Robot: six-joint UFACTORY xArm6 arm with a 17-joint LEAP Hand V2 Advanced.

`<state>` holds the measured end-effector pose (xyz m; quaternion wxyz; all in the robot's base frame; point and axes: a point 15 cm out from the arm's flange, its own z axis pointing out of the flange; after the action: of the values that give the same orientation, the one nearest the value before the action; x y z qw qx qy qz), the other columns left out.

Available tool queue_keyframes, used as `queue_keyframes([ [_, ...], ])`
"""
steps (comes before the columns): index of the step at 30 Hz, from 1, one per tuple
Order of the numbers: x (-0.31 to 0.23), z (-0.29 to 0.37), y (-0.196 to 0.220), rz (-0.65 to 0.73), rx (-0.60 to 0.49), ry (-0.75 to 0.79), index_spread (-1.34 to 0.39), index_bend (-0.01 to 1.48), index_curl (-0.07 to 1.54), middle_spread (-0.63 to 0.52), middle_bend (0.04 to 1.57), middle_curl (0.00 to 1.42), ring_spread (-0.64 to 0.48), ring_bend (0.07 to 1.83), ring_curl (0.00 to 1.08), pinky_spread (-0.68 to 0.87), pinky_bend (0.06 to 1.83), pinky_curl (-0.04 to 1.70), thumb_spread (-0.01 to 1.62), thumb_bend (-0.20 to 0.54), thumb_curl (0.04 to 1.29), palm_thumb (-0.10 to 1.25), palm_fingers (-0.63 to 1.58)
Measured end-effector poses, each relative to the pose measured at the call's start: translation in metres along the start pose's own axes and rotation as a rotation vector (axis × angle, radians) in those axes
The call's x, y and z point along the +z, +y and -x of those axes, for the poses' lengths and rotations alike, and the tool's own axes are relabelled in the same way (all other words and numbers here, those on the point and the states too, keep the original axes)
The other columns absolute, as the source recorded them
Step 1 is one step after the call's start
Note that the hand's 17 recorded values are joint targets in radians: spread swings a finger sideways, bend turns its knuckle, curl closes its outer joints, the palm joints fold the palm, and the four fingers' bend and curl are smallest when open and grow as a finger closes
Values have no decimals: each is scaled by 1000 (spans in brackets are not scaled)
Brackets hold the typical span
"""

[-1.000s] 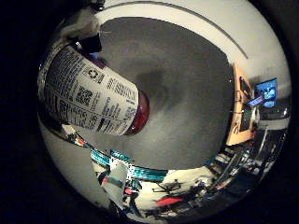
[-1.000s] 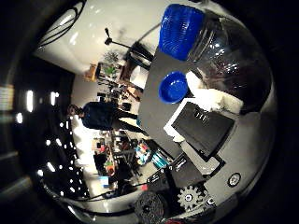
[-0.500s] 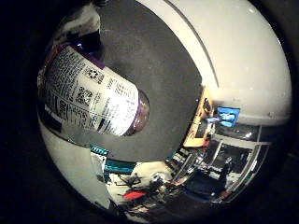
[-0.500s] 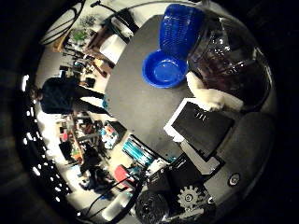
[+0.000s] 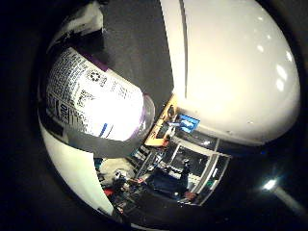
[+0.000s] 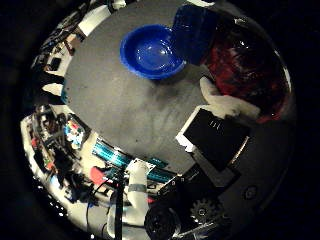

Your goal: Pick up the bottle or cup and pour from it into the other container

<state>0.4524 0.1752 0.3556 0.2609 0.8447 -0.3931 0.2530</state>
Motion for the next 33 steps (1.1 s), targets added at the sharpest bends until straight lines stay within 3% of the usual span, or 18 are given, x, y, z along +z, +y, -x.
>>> queue_keyframes([
  [12, -13, 17, -46, 38, -22, 136, -208, 1170, 886, -103, 1399, 753, -258, 1274, 904, -264, 1178, 1002, 176, -19, 959, 1130, 1104],
  [33, -16, 24, -50, 59, -42, 224, -208, 1165, 888, -102, 1401, 750, -261, 1263, 916, -266, 1167, 1008, 187, -20, 949, 1123, 1109],
])
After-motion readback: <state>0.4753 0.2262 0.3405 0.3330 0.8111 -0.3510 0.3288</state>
